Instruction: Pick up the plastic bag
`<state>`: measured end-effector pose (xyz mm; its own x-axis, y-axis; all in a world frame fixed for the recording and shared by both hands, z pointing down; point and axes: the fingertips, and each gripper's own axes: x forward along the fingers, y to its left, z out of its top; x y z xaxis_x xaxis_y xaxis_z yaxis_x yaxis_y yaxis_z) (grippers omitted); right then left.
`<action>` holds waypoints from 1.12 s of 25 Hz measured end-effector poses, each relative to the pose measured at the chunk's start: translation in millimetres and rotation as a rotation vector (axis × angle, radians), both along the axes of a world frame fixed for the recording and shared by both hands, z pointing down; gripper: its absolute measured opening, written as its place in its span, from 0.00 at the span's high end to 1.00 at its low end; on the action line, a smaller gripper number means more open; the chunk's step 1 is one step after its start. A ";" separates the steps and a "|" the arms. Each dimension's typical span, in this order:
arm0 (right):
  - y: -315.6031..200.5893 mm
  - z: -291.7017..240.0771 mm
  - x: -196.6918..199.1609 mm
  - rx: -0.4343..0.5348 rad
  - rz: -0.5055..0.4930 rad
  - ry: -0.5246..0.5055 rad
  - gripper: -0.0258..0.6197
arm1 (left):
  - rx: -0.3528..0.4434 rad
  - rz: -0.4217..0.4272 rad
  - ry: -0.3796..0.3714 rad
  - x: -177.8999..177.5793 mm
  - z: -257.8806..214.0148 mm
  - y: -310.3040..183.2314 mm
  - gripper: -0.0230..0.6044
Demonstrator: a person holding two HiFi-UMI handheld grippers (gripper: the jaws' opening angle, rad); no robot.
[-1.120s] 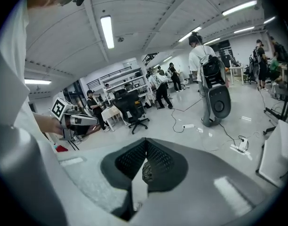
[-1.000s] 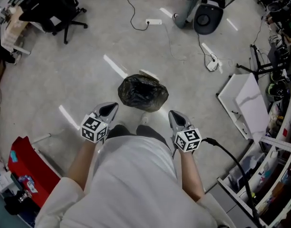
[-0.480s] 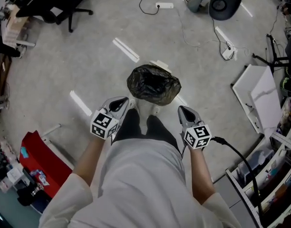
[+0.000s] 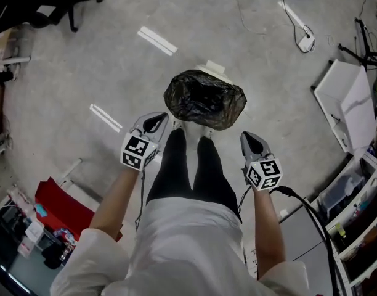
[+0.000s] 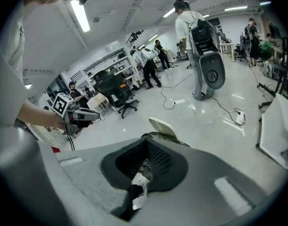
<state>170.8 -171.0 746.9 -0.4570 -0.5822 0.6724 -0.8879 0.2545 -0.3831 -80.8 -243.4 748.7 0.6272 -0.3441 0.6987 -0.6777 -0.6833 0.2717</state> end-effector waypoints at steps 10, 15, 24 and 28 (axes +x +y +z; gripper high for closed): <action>-12.5 186.8 22.9 -0.211 0.173 0.008 0.78 | -0.285 -0.069 -0.099 -46.4 228.7 -29.5 0.73; -10.4 267.3 28.5 -0.297 0.242 -0.003 0.63 | -0.400 -0.084 -0.124 -57.4 316.9 -39.6 0.61; -5.1 368.2 34.0 -0.445 0.439 -0.203 0.34 | -0.619 -0.115 -0.029 -41.8 410.2 -25.4 0.43; -17.9 366.5 12.9 -0.426 0.357 -0.259 0.77 | -0.556 -0.147 -0.086 -39.3 420.5 -31.4 0.91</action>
